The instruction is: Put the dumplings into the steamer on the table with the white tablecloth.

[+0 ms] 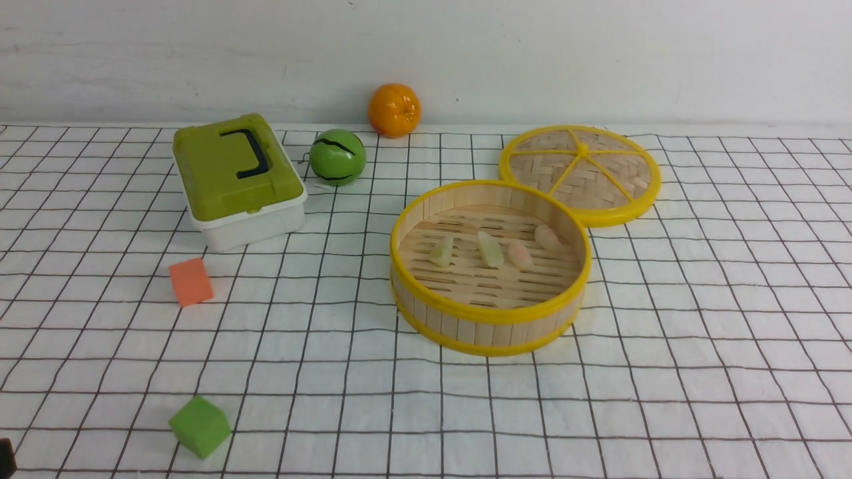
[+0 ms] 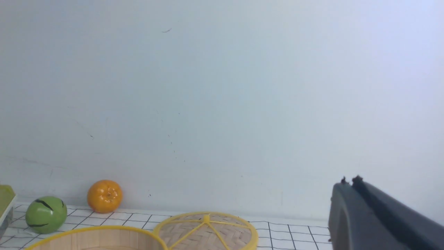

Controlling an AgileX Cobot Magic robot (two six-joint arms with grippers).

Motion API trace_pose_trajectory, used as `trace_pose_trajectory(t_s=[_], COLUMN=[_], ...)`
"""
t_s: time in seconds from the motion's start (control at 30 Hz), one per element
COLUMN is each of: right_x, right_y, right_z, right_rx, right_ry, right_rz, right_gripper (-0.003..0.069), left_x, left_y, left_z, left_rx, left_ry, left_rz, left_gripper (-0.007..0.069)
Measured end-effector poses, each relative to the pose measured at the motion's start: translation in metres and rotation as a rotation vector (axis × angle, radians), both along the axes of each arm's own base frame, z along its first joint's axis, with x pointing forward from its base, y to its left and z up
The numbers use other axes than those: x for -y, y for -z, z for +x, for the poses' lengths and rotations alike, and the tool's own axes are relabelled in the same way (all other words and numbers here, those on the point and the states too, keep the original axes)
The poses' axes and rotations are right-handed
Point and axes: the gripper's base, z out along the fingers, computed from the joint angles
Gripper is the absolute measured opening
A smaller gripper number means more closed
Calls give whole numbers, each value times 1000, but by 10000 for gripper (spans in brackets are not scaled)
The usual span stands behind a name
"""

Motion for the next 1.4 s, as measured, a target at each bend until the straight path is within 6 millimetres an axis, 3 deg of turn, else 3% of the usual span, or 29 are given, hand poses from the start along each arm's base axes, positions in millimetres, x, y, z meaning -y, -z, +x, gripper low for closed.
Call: trace_pose_trajectory(t_s=[0.33,0.57,0.73,1.4], right_x=[0,-4,-2,-1], right_y=[27,61,74,76], right_z=[2,4,2,0], right_rx=[-63,-430,-583,-630], right_ry=[-1,-33,14,33], right_rz=[-10,-20,-17,-14], right_gripper=[-1,6,10,37], left_x=[0,0,0,0], left_y=[0,0,0,0], left_z=[0,0,0,0], left_rx=[0,0,1,0], left_ry=[0,0,0,-1], left_rz=[0,0,1,1], left_gripper=[15,18,18,31])
